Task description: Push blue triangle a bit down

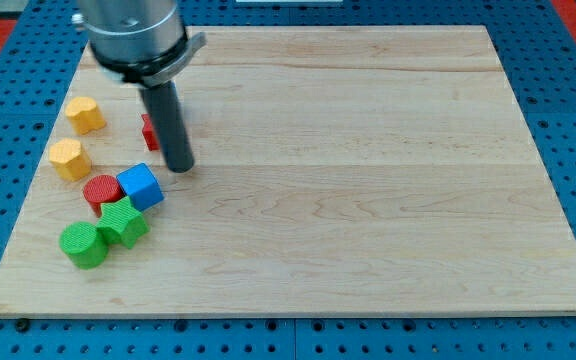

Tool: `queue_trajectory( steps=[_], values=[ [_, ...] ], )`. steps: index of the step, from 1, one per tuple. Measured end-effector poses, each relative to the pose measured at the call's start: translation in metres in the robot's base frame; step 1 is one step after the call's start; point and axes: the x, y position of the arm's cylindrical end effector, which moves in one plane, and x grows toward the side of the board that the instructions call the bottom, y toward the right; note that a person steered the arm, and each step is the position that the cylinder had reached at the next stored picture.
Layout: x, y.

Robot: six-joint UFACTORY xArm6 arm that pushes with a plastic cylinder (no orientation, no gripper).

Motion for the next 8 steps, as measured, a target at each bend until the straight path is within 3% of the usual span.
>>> queue_trajectory(
  steps=[1,3,4,8],
  values=[
    [-0.037,0.021],
    [-0.14,-0.04],
    [-0.17,-0.062],
    [-0.124,-0.053]
  ],
)
